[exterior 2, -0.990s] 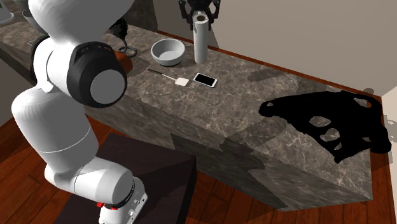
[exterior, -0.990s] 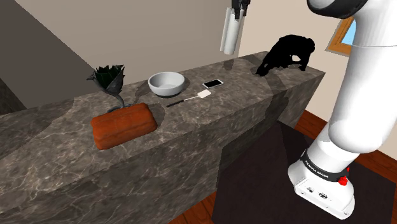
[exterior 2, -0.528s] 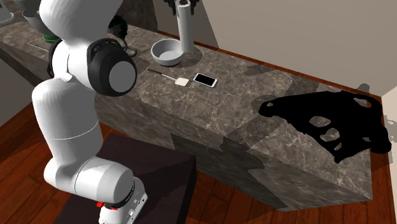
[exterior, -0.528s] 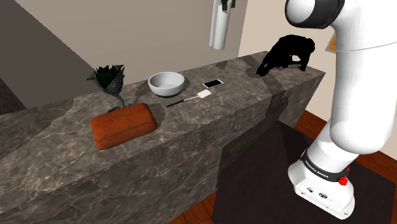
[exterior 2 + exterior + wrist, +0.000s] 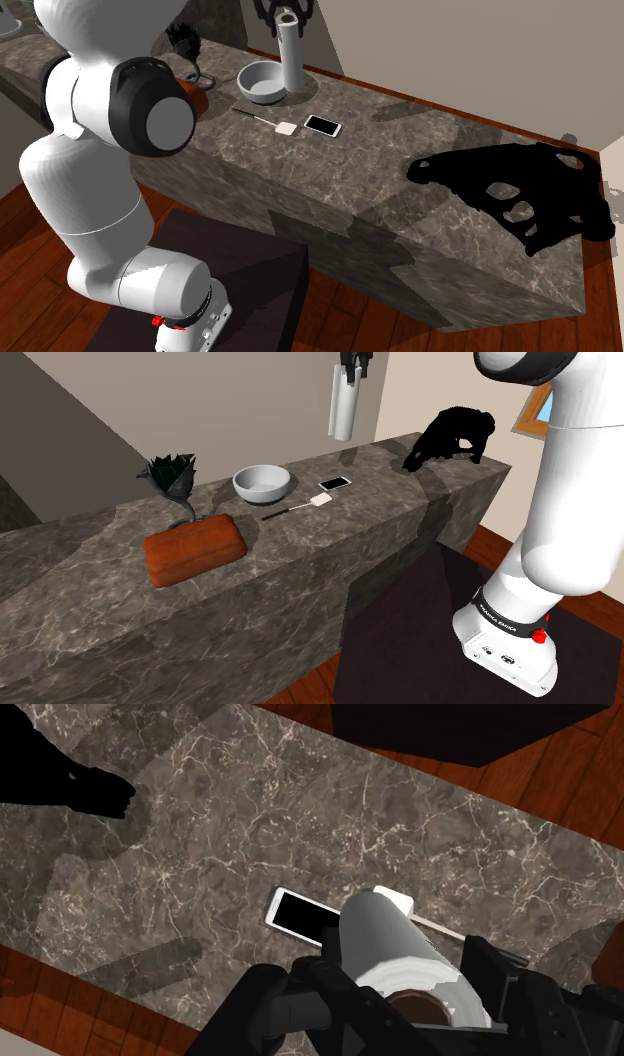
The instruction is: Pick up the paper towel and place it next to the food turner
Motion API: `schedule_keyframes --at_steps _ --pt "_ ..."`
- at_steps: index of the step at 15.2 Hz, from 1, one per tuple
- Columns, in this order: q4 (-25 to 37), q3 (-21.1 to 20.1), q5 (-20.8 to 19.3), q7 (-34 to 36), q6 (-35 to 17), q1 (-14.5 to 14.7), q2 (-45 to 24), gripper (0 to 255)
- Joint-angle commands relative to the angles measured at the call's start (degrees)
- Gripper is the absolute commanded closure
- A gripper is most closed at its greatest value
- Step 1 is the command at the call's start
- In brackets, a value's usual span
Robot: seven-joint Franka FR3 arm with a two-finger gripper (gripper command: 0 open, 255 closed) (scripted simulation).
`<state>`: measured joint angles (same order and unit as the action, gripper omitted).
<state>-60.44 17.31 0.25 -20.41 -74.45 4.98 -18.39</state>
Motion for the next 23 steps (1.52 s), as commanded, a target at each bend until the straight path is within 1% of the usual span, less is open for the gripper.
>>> schedule_keyframes --at_steps 1,11,23 --pt "-3.8 -0.1 -0.4 0.4 -2.5 0.5 1.3 255" --pt "-17.2 -0.3 -1.5 1.5 -12.1 1.7 5.2 255" --pt "-28.7 -0.5 -1.9 2.4 -22.0 2.2 6.8 255"
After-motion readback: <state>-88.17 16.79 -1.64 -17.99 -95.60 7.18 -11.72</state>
